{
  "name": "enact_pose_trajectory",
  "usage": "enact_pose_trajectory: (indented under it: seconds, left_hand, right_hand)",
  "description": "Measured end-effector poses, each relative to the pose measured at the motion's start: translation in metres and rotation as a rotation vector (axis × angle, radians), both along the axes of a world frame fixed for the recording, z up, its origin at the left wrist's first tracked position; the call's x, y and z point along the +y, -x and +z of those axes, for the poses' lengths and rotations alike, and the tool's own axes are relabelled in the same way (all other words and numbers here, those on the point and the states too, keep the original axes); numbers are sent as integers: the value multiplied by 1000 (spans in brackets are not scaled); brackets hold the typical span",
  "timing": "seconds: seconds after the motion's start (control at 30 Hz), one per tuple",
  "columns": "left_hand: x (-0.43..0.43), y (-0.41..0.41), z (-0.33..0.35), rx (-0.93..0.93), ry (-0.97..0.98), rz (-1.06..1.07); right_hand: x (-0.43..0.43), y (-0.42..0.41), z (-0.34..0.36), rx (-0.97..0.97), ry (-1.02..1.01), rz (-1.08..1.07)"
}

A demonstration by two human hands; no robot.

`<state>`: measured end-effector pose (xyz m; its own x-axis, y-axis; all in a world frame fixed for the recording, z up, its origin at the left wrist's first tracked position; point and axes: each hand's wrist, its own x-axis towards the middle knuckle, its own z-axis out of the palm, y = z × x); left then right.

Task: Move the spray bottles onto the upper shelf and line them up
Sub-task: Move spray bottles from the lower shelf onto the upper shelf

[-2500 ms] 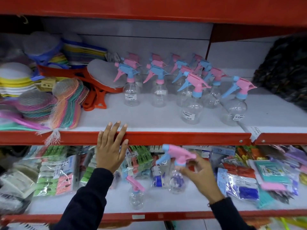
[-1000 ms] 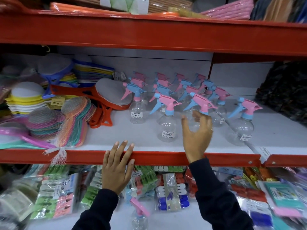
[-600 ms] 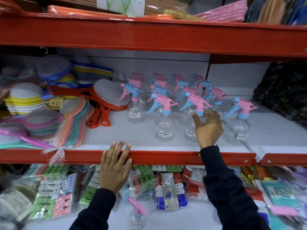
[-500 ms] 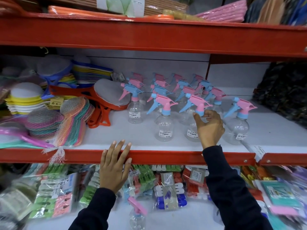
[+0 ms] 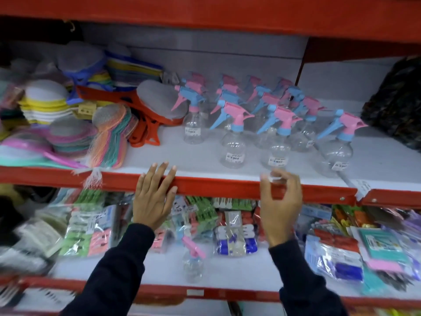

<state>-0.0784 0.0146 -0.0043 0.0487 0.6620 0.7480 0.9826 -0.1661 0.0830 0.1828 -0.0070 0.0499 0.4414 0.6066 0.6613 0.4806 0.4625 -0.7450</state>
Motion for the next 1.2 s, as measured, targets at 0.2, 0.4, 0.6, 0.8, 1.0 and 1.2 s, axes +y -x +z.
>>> enact_pose_trajectory:
  seconds: [0.2, 0.4, 0.6, 0.8, 1.0, 1.2]
  left_hand:
    - [0, 40, -2, 24, 16, 65]
    - [4, 40, -5, 17, -41, 32]
    - [5, 39, -6, -2, -77, 9]
    - [7, 38, -7, -23, -96, -6]
    - [7, 38, -7, -48, -85, -17]
    - [4, 39, -5, -61, -23, -33]
  right_hand:
    - [-42, 44, -111, -274, 358, 325]
    - [-32, 69, -183, -363, 879, 588]
    - [-26, 80, -194, -279, 822, 620]
    - [-36, 61, -141, -159, 660, 650]
    - [-46, 53, -34, -66, 348, 625]
    - [-18, 73, 63, 5, 66, 505]
